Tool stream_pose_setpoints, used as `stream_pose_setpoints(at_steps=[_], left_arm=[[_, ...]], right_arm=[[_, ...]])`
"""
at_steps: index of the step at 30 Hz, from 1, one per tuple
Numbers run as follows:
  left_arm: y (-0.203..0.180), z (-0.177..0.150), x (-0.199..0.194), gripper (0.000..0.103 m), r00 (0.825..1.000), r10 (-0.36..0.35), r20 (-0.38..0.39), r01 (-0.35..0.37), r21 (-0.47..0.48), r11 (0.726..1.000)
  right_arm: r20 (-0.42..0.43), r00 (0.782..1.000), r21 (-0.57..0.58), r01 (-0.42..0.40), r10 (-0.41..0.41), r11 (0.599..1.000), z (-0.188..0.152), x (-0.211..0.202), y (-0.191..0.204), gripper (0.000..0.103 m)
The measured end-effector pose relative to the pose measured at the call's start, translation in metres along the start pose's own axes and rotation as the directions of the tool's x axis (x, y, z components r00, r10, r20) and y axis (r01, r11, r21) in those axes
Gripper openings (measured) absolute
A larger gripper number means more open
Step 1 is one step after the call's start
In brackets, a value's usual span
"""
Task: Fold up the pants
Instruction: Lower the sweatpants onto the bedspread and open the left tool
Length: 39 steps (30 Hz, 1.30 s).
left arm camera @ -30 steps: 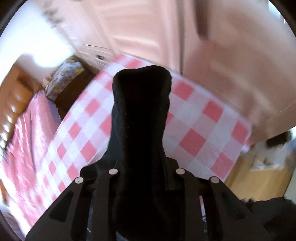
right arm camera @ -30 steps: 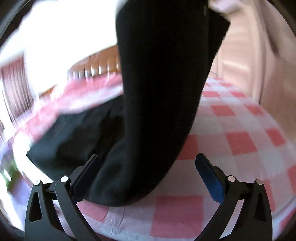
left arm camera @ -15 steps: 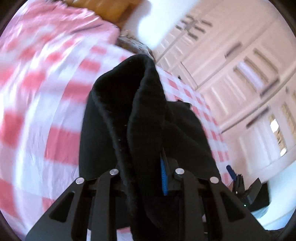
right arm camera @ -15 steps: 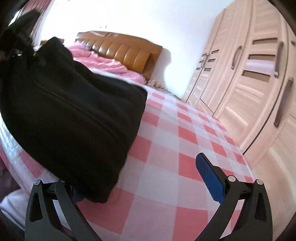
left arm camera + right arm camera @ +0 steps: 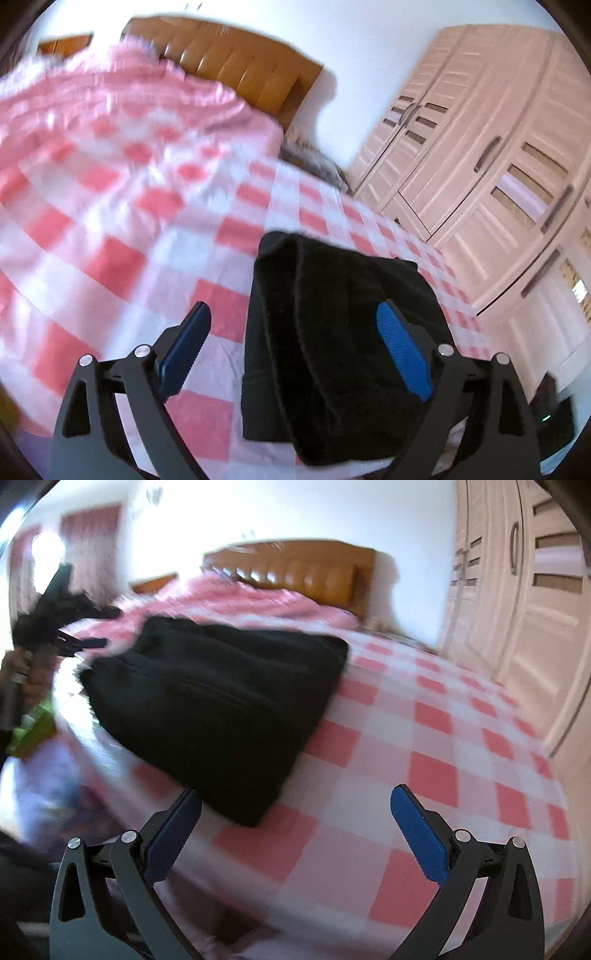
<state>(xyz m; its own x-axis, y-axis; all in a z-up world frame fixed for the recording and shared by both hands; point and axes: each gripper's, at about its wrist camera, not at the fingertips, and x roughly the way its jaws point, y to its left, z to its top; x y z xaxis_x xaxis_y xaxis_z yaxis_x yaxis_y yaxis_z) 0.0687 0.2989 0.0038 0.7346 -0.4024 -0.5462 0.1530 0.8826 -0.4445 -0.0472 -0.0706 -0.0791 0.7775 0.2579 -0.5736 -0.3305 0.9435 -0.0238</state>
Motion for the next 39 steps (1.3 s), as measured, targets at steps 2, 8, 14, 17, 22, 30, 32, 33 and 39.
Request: stream_pose_setpoints(at_steps=[2, 8, 14, 17, 22, 30, 32, 33, 39], left_arm=[[-0.026, -0.002, -0.011, 0.097, 1.000, 0.003, 0.013, -0.004, 0.083, 0.997], [-0.102, -0.014, 0.028, 0.101, 0.993, 0.050, -0.103, -0.014, 0.325, 0.946], [-0.129, -0.026, 0.095, 0.101, 0.951, 0.231, -0.206, -0.120, 0.445, 0.888], [-0.120, -0.032, 0.098, 0.101, 0.949, 0.240, -0.206, -0.130, 0.436, 0.891], [-0.103, -0.027, 0.076, 0.101, 0.955, 0.280, -0.099, -0.216, 0.414, 0.884], [-0.062, -0.009, 0.031, 0.101, 0.950, 0.299, -0.086, -0.245, 0.388, 0.888], [-0.055, -0.013, 0.028, 0.101, 0.961, 0.246, -0.130, -0.182, 0.373, 0.910], [-0.053, -0.015, 0.030, 0.100, 0.962, 0.232, -0.145, -0.165, 0.369, 0.915], [-0.052, -0.017, 0.060, 0.085, 0.955, 0.180, -0.236, -0.088, 0.357, 0.930]], right_arm=[[0.050, 0.996, 0.041, -0.075, 0.073, 0.996, 0.004, -0.014, -0.001, 0.099], [0.116, 0.948, 0.105, -0.308, 0.296, 0.945, 0.045, -0.003, 0.008, 0.099], [0.047, 0.952, 0.023, -0.303, 0.302, 0.953, 0.064, 0.029, 0.039, 0.099], [-0.026, 0.933, 0.044, -0.358, 0.359, 0.933, 0.054, 0.042, 0.044, 0.099], [-0.014, 0.931, 0.044, -0.364, 0.365, 0.930, 0.052, 0.039, 0.042, 0.099], [-0.011, 0.942, 0.041, -0.334, 0.334, 0.942, 0.052, 0.036, 0.046, 0.099], [-0.009, 0.943, 0.047, -0.333, 0.334, 0.942, 0.052, 0.038, 0.045, 0.099], [-0.008, 0.943, 0.048, -0.332, 0.333, 0.942, 0.052, 0.040, 0.045, 0.099], [-0.009, 0.945, 0.042, -0.326, 0.327, 0.944, 0.052, 0.038, 0.045, 0.099]])
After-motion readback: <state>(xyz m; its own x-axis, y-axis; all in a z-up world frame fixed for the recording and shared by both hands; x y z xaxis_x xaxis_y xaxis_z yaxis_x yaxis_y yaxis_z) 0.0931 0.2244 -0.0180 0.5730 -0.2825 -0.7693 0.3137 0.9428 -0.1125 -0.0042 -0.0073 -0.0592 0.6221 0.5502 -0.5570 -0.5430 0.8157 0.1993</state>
